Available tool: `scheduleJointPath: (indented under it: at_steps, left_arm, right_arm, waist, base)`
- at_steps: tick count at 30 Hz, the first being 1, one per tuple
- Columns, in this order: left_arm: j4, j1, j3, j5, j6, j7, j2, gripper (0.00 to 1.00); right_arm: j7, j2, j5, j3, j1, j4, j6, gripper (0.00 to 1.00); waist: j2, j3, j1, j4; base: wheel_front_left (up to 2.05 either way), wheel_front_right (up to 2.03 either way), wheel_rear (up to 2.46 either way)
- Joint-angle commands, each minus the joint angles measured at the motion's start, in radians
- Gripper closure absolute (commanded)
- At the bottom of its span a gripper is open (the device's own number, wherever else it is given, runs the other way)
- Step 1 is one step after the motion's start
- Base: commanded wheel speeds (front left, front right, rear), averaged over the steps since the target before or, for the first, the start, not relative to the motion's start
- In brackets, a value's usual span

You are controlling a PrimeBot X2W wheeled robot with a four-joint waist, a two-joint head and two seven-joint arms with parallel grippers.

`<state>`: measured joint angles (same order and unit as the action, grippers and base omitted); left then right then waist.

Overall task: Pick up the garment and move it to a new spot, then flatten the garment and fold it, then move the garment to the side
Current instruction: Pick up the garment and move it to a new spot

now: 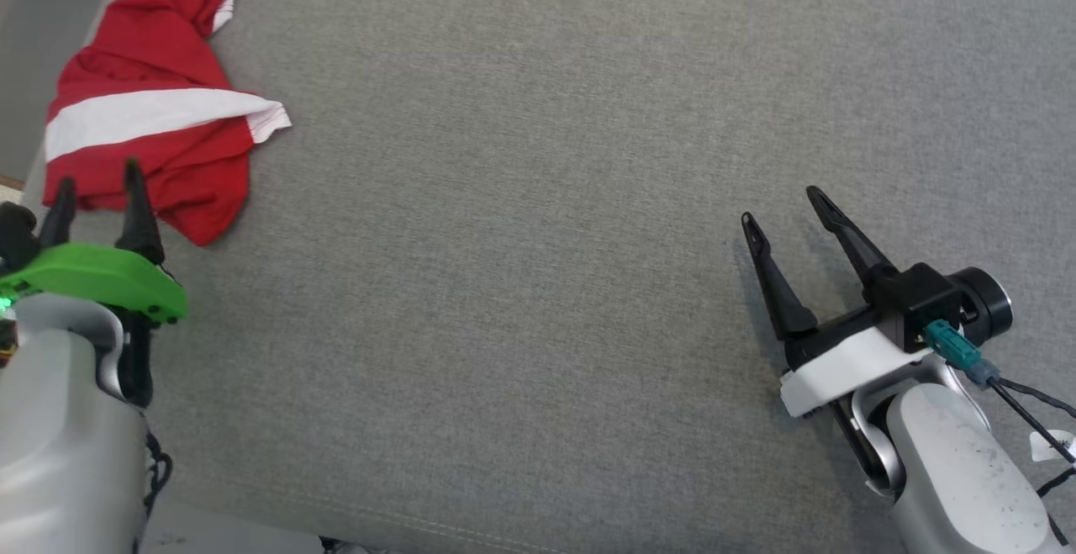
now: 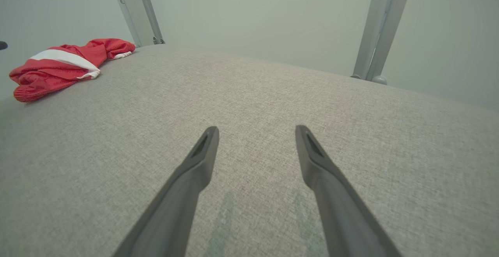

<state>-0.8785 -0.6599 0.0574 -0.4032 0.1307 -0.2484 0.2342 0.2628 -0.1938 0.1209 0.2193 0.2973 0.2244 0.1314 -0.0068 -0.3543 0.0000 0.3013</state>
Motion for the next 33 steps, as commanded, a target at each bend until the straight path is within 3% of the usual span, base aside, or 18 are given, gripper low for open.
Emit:
scheduleJointPath:
  at_steps: [1, 7, 11, 14, 15, 16, 23, 29, 33]
  left_arm:
    - [-0.018, -0.040, -0.022, -0.002, -0.001, -0.004, 0.028, 0.00]
    - [-0.122, -0.153, -0.081, 0.020, -0.008, -0.011, 0.105, 0.00]
    - [-0.222, -0.210, -0.095, 0.050, -0.083, 0.003, 0.126, 0.00]
    - [-0.278, -0.235, -0.101, 0.056, -0.104, 0.009, 0.127, 0.00]
    - [-0.286, -0.238, -0.104, 0.059, -0.108, 0.007, 0.127, 0.43]
    - [-0.292, -0.241, -0.103, 0.057, -0.110, 0.003, 0.127, 1.00]
    - [-0.268, -0.230, -0.107, 0.067, -0.091, -0.015, 0.129, 1.00]
    - [-0.003, -0.159, -0.086, 0.102, -0.051, -0.016, 0.112, 1.00]
    - [0.124, -0.110, -0.117, 0.124, -0.024, -0.017, 0.048, 1.00]
  right_arm:
    - [0.002, -0.007, -0.004, -0.004, 0.012, -0.006, -0.002, 0.00]
    - [0.002, -0.021, -0.012, -0.017, 0.023, -0.024, -0.002, 0.00]
    - [0.002, -0.017, -0.010, -0.019, 0.027, -0.025, -0.002, 0.00]
    - [0.000, -0.013, -0.014, -0.022, 0.028, -0.021, -0.002, 0.00]
    - [0.000, -0.010, -0.015, -0.024, 0.028, -0.019, -0.002, 0.00]
    - [0.000, -0.007, -0.016, -0.025, 0.030, -0.017, -0.002, 0.00]
    - [0.000, 0.022, -0.001, -0.029, 0.023, 0.003, -0.002, 0.00]
    - [0.000, 0.067, 0.023, -0.033, 0.005, 0.024, -0.002, 0.00]
    - [0.001, 0.089, 0.036, -0.043, -0.013, 0.039, -0.002, 0.00]
  waist:
    - [0.0068, -0.122, 0.0000, -0.111]
    - [0.0068, -0.175, 0.0000, -0.145]
    - [0.0068, -0.195, 0.0000, -0.163]
    - [0.0068, -0.202, 0.0000, -0.171]
    - [0.0068, -0.203, 0.0000, -0.173]
    - [0.0068, -0.202, 0.0000, -0.174]
    - [0.0068, -0.158, 0.0000, -0.178]
    - [0.0068, -0.062, 0.0000, -0.180]
    - [0.0068, 0.001, 0.0000, -0.199]
  base:
    - [0.00, 0.00, 0.00]
    - [0.00, 0.00, 0.00]
    - [0.00, 0.00, 0.00]
    - [0.00, 0.00, 0.00]
    - [0.00, 0.00, 0.00]
    - [0.00, 0.00, 0.00]
    - [0.00, 0.00, 0.00]
    - [0.00, 0.00, 0.00]
    - [0.00, 0.00, 0.00]
